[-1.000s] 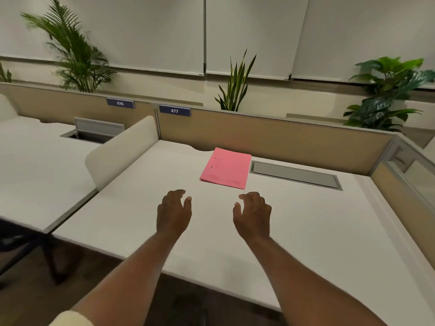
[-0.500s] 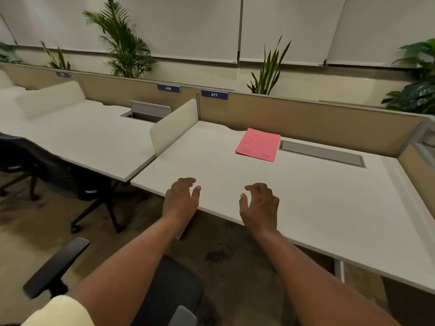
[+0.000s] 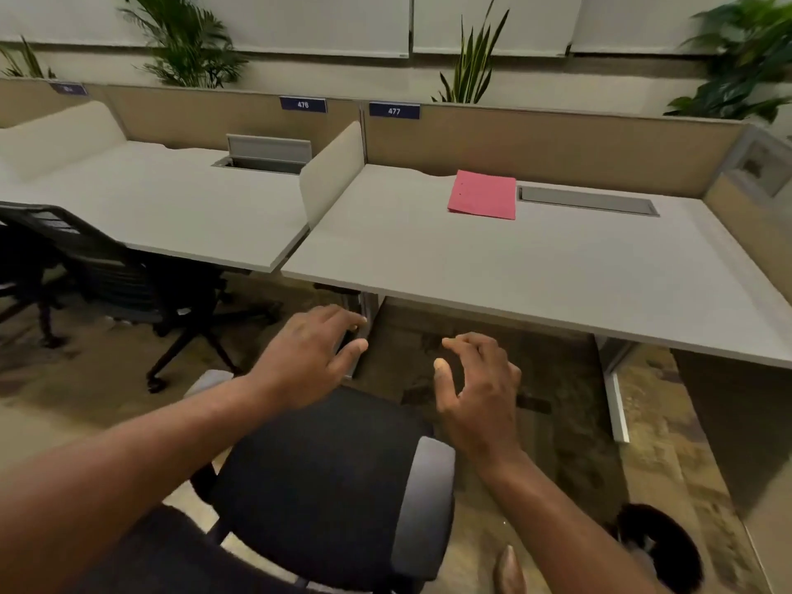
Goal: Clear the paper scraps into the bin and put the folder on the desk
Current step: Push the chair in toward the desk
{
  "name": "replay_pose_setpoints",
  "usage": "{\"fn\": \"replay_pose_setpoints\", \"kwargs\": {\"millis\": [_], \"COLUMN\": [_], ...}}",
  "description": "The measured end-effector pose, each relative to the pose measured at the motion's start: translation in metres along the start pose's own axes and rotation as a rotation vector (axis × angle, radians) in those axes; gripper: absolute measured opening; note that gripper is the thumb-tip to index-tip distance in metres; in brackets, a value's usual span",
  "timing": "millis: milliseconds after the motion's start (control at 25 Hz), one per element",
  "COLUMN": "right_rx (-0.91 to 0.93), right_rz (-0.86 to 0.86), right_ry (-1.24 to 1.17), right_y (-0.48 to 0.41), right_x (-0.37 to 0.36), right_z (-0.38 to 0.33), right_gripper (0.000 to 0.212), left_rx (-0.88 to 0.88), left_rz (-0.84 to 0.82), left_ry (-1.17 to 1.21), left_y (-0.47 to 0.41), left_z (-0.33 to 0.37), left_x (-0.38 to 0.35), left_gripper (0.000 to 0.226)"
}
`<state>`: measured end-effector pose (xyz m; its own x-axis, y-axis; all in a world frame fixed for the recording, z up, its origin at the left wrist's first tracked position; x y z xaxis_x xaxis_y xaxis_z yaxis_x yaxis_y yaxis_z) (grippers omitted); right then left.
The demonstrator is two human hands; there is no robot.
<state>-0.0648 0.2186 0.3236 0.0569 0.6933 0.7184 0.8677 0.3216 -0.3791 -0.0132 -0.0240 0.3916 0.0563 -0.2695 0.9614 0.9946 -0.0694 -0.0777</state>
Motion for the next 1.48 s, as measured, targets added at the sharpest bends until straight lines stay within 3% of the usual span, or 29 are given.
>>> {"fn": "replay_pose_setpoints", "kwargs": {"millis": [200,360,640,960,1280,1480], "right_rx": [-0.014,-0.021,0.007,-0.103,-0.296,-0.374], "right_rz": [-0.027,-0.087,-0.219,-0.252,-0.157,-0.183], "right_ry": [0.025,-0.014,0.064,0.249,0.392,0.411], "right_y": [0.119,0.189,0.258,0.3,0.294,0.284], "right_x": [-0.027,-0.047,-0.082,-0.115,-0.125,-0.121], "right_z": [-0.102,-0.178,-0.256,-0.289,-0.29,-0.285], "right_gripper": [0.033,0.034,0.037,0.04,0.032,0.032], "left_rx": [-0.073,-0.027,0.058,-0.025,-0.103,-0.116], "left_rz": [-0.179,-0.219,-0.319,-0.333,-0.181,-0.232], "left_ry": [-0.094,-0.062,-0.026,-0.05,-0.092,-0.097], "left_y": [0.145,0.239,0.341,0.366,0.352,0.337], "left_z": [-0.061,-0.095,-0.146,-0.174,-0.17,-0.164], "left_x": [0.004,0.009,0.008,-0.002,-0.013,-0.012], "left_gripper": [0.047,0.053,0.053,0.05,0.045,0.048]}}
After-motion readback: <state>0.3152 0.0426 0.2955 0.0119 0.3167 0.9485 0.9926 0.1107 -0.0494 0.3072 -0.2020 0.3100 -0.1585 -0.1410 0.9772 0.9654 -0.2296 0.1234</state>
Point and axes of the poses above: each hand's wrist, its own y-axis away from the middle knuckle, its own x-axis out of the back of the hand, z = x × y, the point moved 2 cm from there along -y, towards the middle knuckle, and after that the axes turned 11 degrees about -z, right-handed, at the moved point
